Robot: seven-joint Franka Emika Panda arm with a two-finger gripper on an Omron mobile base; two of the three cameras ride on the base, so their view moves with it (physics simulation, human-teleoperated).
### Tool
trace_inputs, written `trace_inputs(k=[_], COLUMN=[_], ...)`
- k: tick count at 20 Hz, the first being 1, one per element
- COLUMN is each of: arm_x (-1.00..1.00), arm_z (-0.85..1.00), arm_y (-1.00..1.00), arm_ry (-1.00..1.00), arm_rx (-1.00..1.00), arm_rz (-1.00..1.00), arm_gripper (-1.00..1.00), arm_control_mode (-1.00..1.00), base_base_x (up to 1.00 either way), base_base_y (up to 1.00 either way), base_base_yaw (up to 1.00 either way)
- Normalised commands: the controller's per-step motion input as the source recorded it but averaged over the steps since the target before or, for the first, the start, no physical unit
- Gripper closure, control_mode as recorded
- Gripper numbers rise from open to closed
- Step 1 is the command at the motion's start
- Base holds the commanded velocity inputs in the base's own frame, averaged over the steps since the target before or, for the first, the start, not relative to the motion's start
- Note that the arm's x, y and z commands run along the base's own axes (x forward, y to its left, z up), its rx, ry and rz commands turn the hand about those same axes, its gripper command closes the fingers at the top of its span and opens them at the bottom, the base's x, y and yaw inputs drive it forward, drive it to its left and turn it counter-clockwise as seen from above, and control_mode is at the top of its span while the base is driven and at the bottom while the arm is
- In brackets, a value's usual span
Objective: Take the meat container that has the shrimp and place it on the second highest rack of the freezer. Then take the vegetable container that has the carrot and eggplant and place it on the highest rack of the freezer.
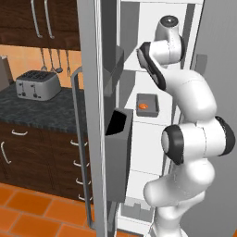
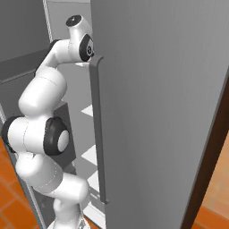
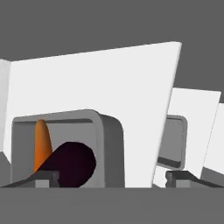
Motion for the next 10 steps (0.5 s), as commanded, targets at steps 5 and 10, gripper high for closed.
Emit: trace_inputs(k=[5, 10], arm_x=[-0.80, -0.72], arm_z=[0.00, 0.15], arm_y=[0.01, 0.00], arm_ry=[-0.05, -0.11], arm_rx=[0.00, 0.00], arm_rz=[-0.01, 0.00], arm_gripper=[-1.00, -1.00], arm_control_mode=[-1.00, -1.00], base_base_x=[0.00, 0.00], base_base_y=[0.00, 0.00], base_base_yaw=[0.00, 0.00])
